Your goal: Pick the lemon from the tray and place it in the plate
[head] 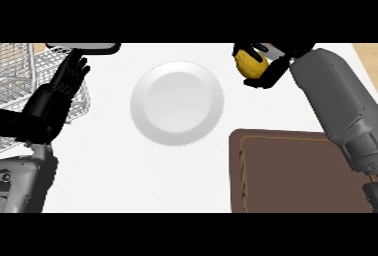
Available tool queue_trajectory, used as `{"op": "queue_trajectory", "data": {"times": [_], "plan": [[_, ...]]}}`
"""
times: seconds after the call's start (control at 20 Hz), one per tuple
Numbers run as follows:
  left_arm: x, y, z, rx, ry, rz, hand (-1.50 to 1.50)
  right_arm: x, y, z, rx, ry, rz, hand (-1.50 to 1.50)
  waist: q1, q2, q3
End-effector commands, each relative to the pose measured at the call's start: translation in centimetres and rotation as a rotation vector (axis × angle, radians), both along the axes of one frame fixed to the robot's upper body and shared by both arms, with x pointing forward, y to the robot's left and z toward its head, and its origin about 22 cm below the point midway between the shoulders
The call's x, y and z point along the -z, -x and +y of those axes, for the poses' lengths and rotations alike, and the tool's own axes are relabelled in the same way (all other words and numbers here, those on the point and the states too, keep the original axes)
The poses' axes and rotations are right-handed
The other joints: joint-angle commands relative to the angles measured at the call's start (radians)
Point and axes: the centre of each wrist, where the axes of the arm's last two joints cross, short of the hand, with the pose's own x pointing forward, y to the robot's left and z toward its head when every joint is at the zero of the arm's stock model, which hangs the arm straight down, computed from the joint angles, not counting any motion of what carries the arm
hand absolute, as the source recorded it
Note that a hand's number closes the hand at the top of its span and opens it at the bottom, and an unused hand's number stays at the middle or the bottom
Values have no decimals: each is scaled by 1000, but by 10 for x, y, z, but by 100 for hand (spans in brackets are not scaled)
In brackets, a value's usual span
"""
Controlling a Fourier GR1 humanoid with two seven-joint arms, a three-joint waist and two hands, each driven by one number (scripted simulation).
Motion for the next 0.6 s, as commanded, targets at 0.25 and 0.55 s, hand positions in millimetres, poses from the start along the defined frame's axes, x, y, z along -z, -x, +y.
{"op": "queue_trajectory", "data": {"times": [0.25, 0.55], "plan": [[6, 11, 3, -17, -6, 11, 0, 19, 3, 102, -123, -15, 127, 150, -11, -4, -1], [-13, -7, -14, -11, -15, -1, 0, 31, 16, 154, -85, 39, 101, 150, 1, 0, -1]]}}
